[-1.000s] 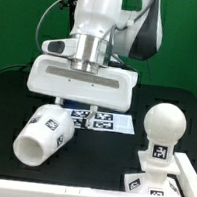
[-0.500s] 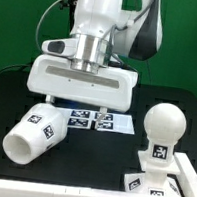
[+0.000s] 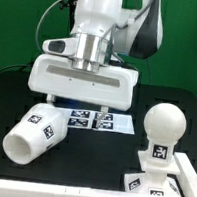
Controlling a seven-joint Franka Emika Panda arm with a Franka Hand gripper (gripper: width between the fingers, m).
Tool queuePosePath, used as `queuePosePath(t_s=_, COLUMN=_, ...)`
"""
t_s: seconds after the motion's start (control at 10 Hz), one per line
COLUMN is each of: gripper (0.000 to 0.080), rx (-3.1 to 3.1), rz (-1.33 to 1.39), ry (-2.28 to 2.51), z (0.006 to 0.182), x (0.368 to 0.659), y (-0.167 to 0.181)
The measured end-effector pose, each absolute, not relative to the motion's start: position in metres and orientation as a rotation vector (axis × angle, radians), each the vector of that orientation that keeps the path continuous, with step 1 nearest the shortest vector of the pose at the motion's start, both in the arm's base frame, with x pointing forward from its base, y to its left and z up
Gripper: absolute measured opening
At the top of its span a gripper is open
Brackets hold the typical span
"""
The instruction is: Assemble lamp
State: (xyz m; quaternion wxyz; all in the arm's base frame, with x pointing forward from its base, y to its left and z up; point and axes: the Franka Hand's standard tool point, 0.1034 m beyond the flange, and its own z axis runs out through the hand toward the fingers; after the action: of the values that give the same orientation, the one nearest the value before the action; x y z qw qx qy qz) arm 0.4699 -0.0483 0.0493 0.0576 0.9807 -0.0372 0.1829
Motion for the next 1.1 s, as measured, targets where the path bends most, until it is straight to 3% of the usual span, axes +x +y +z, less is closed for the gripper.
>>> queuePosePath(t_s=0.4, gripper=0.0698, rx=3.033, rz=0.513, ry=-0.117, z=0.075, x=0.459, y=-0.023)
queuePosePath(t_s=0.6, gripper=0.0698, rx=3.098, rz=0.404, ry=-0.117, z=0.100, x=0.470, y=-0.030)
queuePosePath(t_s=0.8, gripper=0.0698, rx=3.155, rz=0.320, ry=-0.153, z=0.134, x=0.513, y=-0.047)
queuePosePath(t_s=1.1, gripper=0.0698, rx=3.161, rz=0.227, ry=-0.076, z=0.128, x=0.556, y=-0.076)
